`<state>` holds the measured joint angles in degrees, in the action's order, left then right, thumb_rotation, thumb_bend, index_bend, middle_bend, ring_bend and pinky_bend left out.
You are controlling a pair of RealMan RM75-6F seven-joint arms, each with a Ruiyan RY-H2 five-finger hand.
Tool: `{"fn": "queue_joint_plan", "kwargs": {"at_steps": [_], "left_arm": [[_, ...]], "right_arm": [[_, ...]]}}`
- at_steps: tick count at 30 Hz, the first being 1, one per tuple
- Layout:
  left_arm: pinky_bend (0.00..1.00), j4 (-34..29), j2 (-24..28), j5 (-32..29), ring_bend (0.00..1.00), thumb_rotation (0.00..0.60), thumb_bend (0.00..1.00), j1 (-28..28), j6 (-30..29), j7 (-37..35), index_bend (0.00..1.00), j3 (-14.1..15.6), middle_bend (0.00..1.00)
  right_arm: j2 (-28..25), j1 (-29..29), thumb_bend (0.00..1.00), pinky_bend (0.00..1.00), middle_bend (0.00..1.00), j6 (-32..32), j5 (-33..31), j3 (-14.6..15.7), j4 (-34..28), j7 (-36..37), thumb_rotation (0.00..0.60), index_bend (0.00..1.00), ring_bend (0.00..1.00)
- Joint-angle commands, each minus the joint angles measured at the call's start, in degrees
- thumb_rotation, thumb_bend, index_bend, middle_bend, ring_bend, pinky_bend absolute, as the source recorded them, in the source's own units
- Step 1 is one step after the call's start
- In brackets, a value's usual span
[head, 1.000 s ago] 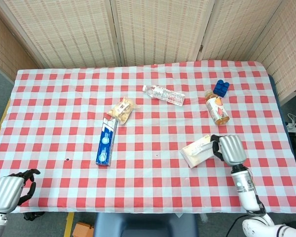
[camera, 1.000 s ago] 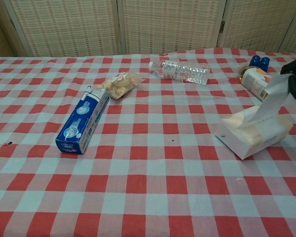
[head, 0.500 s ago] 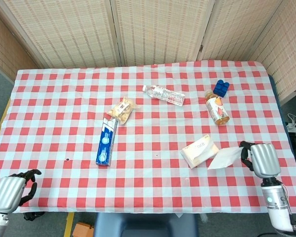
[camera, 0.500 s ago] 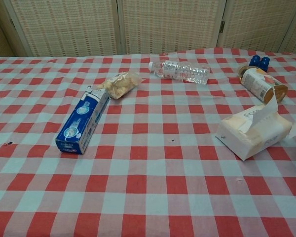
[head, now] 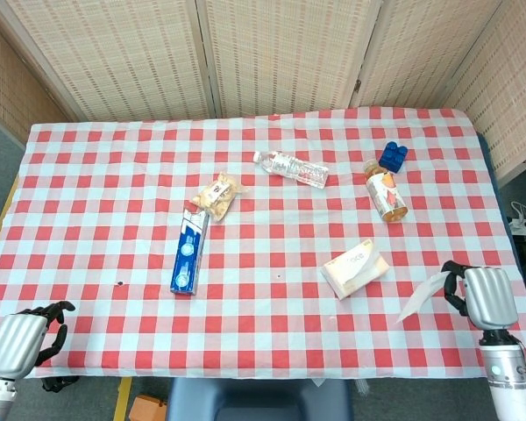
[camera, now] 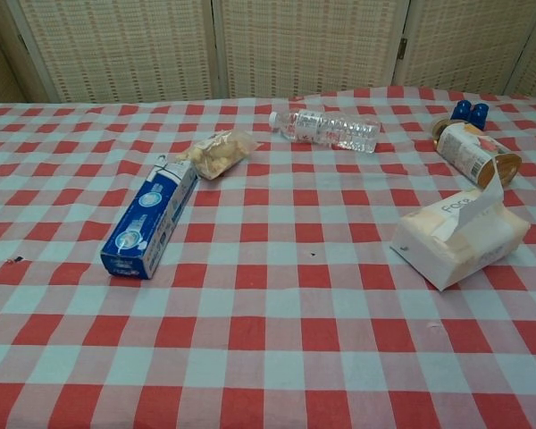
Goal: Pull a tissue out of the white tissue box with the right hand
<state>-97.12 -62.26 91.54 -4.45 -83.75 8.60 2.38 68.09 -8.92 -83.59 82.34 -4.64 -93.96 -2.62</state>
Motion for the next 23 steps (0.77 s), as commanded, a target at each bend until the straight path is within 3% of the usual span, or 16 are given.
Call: {"fn": "queue_joint_plan", "kwargs": {"at_steps": [1, 3, 6, 13, 17, 23], "left_arm": [[0.61, 0.03, 0.00, -0.19, 0.57, 0.600, 0.54, 0.01, 0.05, -0.12, 0.38, -0.05, 0.51], [0.61, 0.11, 0.02, -0.39, 0.57, 0.600, 0.54, 0.01, 0.09, -0.24, 0.38, -0.12, 0.51], [0.61, 0.19, 0.01, -0.35, 0.57, 0.600, 0.54, -0.04, 0.13, -0.34, 0.38, -0.13, 0.51], [0.61, 0.19, 0.00, -0.23, 0.57, 0.600, 0.54, -0.06, 0.14, -0.32, 0.38, -0.08, 0.51], [0.61, 0.27, -0.03, -0.25, 0.57, 0.600, 0.54, -0.11, 0.26, -0.36, 0.38, -0.07, 0.51], [0.61, 0.79, -0.03, -0.93, 0.57, 0.600, 0.54, -0.25, 0.63, -1.37, 0.38, -0.29, 0.51]], "right_arm": [[-1.55, -0.16, 0.22, 1.00, 0.69, 1.96, -0.04, 0.83, -1.47, 0.09, 0.600, 0.44, 0.68], [-1.67, 0.08, 0.12, 1.00, 0.66, 1.73, -0.02, 0.91, -2.09, -0.92, 0.600, 0.40, 0.67], [-1.35, 0.72, 0.05, 1.00, 0.65, -0.02, 1.01, 0.79, -2.62, -1.06, 0.600, 0.35, 0.66], [-0.32, 2.08, 0.01, 0.99, 0.58, -3.38, 2.52, 0.25, -2.34, 0.11, 0.600, 0.27, 0.60], [0.22, 2.34, 0.01, 0.96, 0.52, -3.90, 2.55, -0.11, -2.10, 0.44, 0.600, 0.27, 0.53], [0.31, 2.25, 0.01, 0.95, 0.51, -2.81, 1.98, -0.17, -2.88, -0.05, 0.600, 0.28, 0.52]]}}
